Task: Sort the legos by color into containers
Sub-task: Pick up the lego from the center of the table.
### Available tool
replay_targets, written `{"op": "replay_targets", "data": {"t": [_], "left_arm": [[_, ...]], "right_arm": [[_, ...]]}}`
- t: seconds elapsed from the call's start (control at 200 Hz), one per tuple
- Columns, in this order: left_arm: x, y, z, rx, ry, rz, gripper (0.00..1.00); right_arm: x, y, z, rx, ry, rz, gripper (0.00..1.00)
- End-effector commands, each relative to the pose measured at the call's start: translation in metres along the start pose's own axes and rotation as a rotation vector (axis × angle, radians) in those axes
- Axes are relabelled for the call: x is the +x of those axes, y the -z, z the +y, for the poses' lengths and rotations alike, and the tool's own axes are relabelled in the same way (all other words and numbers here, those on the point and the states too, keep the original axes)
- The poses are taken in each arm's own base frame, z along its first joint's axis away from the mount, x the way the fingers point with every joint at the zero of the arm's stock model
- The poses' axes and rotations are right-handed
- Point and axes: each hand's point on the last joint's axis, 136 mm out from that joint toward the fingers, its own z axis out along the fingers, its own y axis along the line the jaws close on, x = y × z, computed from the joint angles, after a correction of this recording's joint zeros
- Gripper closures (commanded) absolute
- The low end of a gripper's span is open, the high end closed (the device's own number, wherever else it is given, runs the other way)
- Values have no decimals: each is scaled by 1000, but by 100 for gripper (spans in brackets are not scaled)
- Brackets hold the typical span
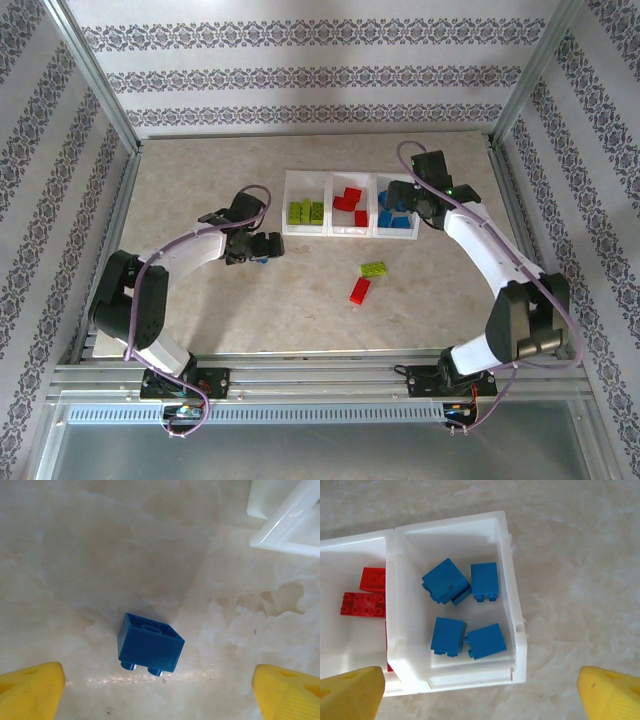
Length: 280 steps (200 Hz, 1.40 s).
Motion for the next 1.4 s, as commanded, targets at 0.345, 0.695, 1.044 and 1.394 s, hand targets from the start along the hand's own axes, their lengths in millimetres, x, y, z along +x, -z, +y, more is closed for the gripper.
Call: {"op": "replay_targets", "data": {"t": [0.345, 0.695, 1.044, 1.394], "left_arm": [[12, -13, 10, -120, -186, 148, 20], [9, -27, 8, -139, -209, 158, 33], [9, -34, 13, -169, -212, 169, 45], [7, -35, 14, -178, -216, 163, 63]], "right_arm": [[5, 42, -13, -16, -90, -82, 2], [5, 57, -17, -20, -110, -114, 2], [4, 64, -21, -15, -125, -138, 2], [6, 66, -23, -10, -141, -138, 2]]}}
